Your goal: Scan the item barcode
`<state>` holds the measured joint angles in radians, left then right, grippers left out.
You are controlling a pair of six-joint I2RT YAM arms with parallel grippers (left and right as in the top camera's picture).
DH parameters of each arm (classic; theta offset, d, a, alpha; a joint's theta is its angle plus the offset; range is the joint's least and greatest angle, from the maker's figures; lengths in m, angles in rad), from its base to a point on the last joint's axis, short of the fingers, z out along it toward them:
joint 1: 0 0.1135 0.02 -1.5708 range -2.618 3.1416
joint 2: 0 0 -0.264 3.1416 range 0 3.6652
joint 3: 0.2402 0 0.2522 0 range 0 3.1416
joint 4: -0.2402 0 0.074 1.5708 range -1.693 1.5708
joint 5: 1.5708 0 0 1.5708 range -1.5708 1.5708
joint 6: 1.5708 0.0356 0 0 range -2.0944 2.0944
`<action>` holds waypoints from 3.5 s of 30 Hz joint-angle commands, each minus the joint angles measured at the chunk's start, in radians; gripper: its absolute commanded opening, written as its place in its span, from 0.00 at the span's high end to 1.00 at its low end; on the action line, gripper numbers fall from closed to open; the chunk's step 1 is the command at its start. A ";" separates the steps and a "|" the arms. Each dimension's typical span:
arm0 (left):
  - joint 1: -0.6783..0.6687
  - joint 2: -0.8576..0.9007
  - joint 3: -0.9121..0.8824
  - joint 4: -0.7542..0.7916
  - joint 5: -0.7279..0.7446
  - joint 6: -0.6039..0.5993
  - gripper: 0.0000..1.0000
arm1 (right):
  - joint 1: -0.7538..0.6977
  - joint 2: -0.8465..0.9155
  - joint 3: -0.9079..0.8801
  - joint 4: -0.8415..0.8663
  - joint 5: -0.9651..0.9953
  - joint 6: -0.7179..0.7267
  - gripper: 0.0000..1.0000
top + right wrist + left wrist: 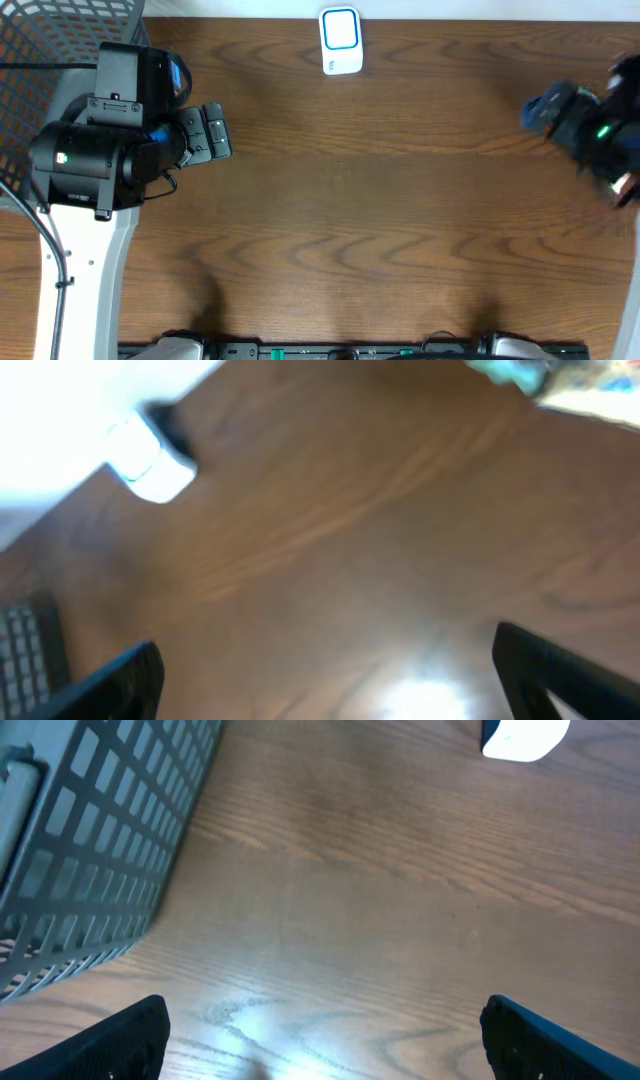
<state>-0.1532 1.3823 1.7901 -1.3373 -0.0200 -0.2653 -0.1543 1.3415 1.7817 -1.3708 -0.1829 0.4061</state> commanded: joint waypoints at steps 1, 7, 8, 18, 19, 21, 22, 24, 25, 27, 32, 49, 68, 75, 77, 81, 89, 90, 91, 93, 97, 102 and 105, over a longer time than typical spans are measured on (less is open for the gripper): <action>0.003 -0.002 -0.006 -0.002 0.006 -0.002 0.02 | 0.106 -0.142 -0.175 0.039 -0.006 -0.019 0.01; 0.003 -0.002 -0.006 -0.002 0.006 -0.002 0.02 | 0.186 -0.270 -0.380 0.043 -0.013 -0.017 0.01; 0.003 -0.002 -0.006 -0.002 0.006 -0.002 0.02 | 0.188 -0.278 -0.401 0.042 -0.016 -0.017 0.01; 0.003 -0.002 -0.006 -0.002 0.006 -0.002 0.02 | 0.188 -0.267 -0.488 0.032 -0.071 0.008 0.01; 0.003 -0.002 -0.006 -0.002 0.006 -0.002 0.02 | 0.188 -0.262 -0.488 0.032 -0.071 0.008 0.01; 0.003 -0.002 -0.006 -0.002 0.006 -0.002 0.02 | 0.188 -0.260 -0.488 0.032 -0.071 0.008 0.01; 0.003 -0.002 -0.006 -0.002 0.006 -0.002 0.02 | 0.188 -0.260 -0.488 0.032 -0.071 0.008 0.01; 0.003 -0.002 -0.006 -0.002 0.006 -0.002 0.02 | 0.188 -0.260 -0.488 0.031 -0.070 0.008 0.01; 0.003 -0.002 -0.006 -0.002 0.006 -0.002 0.02 | 0.188 -0.260 -0.488 0.032 -0.071 0.008 0.01; 0.003 -0.002 -0.006 -0.002 0.006 -0.002 0.02 | 0.188 -0.260 -0.488 0.032 -0.069 0.007 0.01; 0.003 -0.002 -0.006 -0.002 0.006 -0.002 0.02 | 0.188 -0.259 -0.489 0.036 -0.012 0.004 0.01; 0.003 -0.002 -0.006 -0.002 0.006 -0.002 0.02 | 0.241 -0.684 -1.131 0.720 -0.037 -0.328 0.01; 0.003 -0.002 -0.006 -0.002 0.006 -0.002 0.02 | 0.241 -1.181 -1.699 1.351 0.019 -0.359 0.01; 0.003 -0.002 -0.006 -0.002 0.006 -0.002 0.02 | 0.241 -1.263 -1.752 1.386 0.051 -0.364 0.01; 0.003 -0.002 -0.006 -0.002 0.006 -0.002 0.02 | 0.242 -1.286 -1.760 1.386 0.053 -0.372 0.01; 0.003 -0.002 -0.006 -0.002 0.006 -0.002 0.03 | 0.254 -1.331 -1.777 1.382 0.088 -0.370 0.01; 0.003 -0.002 -0.006 -0.002 0.006 -0.002 0.02 | 0.260 -1.337 -1.776 1.401 0.110 -0.467 0.01; 0.003 -0.002 -0.006 -0.002 0.006 -0.002 0.02 | 0.259 -1.337 -1.776 1.394 0.113 -0.467 0.01; 0.003 -0.002 -0.006 -0.002 0.006 -0.002 0.03 | 0.257 -1.337 -1.776 1.382 0.116 -0.467 0.01; 0.003 -0.002 -0.006 -0.002 0.006 -0.002 0.02 | 0.256 -1.337 -1.776 1.363 0.126 -0.467 0.01; 0.003 -0.002 -0.006 -0.002 0.006 -0.002 0.02 | 0.256 -1.336 -1.776 1.292 0.179 -0.411 0.01; 0.003 -0.002 -0.006 -0.002 0.006 -0.002 0.03 | 0.246 -1.336 -1.776 1.292 0.180 -0.386 0.01; 0.003 -0.002 -0.006 -0.002 0.006 -0.002 0.02 | 0.232 -1.336 -1.776 1.292 0.180 -0.352 0.01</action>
<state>-0.1532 1.3823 1.7893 -1.3361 -0.0200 -0.2653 0.0925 0.0124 0.0086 -0.0738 -0.0238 0.0044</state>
